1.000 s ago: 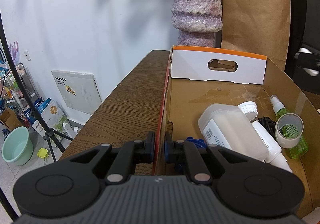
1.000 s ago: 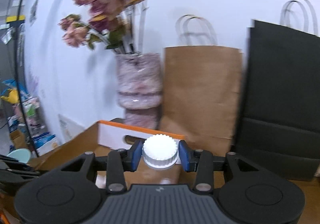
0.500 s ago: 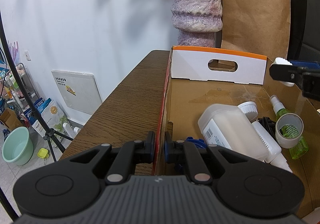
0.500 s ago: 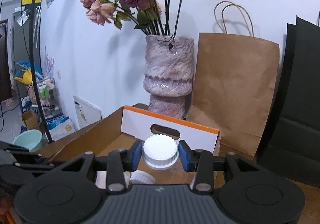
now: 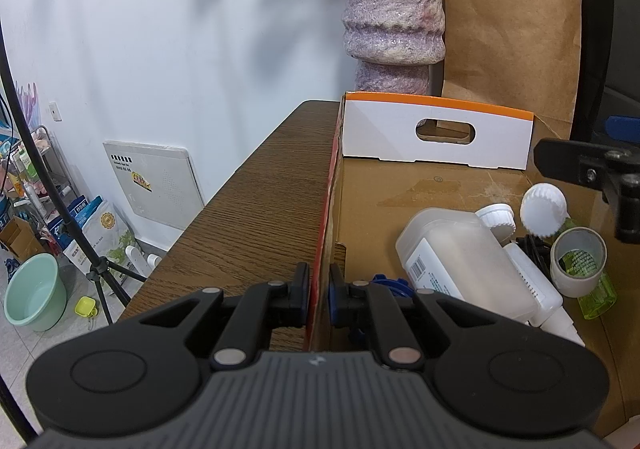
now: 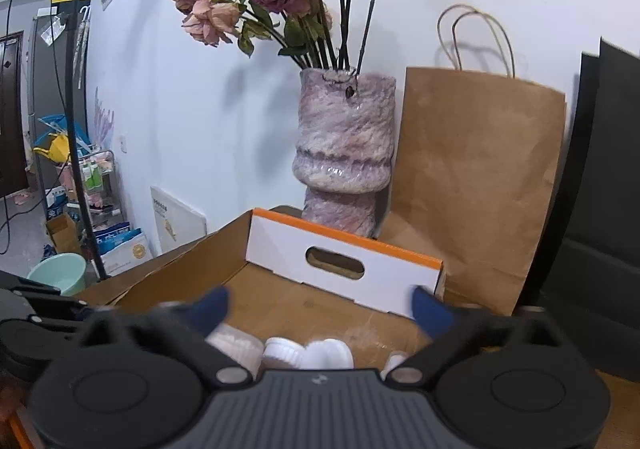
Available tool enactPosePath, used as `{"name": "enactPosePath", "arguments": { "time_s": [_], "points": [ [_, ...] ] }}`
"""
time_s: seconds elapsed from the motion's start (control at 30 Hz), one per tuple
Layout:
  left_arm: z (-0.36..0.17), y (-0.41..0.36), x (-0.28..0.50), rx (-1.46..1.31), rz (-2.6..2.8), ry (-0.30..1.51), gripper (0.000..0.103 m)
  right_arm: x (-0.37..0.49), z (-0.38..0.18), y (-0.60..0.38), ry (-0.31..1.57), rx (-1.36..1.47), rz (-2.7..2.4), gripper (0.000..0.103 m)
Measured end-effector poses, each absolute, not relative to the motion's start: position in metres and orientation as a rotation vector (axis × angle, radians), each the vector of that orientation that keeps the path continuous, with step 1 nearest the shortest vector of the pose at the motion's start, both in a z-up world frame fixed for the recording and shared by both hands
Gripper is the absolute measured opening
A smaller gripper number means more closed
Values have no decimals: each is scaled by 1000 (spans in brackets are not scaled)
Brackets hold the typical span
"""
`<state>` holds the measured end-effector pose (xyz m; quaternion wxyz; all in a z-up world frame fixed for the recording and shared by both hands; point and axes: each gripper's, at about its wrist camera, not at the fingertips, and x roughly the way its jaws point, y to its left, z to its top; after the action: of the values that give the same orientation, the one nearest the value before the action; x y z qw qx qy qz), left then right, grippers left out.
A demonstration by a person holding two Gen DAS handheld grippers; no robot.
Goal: Organize rigid objects
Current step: 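Carry the second white screw cap into the tray and release it, then move the right tool to the braided cable and grasp it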
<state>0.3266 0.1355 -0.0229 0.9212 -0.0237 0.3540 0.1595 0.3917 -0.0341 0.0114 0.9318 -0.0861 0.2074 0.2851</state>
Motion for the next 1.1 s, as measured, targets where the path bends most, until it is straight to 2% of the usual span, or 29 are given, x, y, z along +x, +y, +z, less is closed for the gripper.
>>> {"name": "enactPosePath", "arguments": {
  "time_s": [0.77,1.1],
  "points": [
    [-23,136,327,-49,328,727,10,389,13,-35,411,-211,563,103],
    [-23,135,326,-49,328,727,10,402,19,-104,412,-153,375,103]
  ]
}}
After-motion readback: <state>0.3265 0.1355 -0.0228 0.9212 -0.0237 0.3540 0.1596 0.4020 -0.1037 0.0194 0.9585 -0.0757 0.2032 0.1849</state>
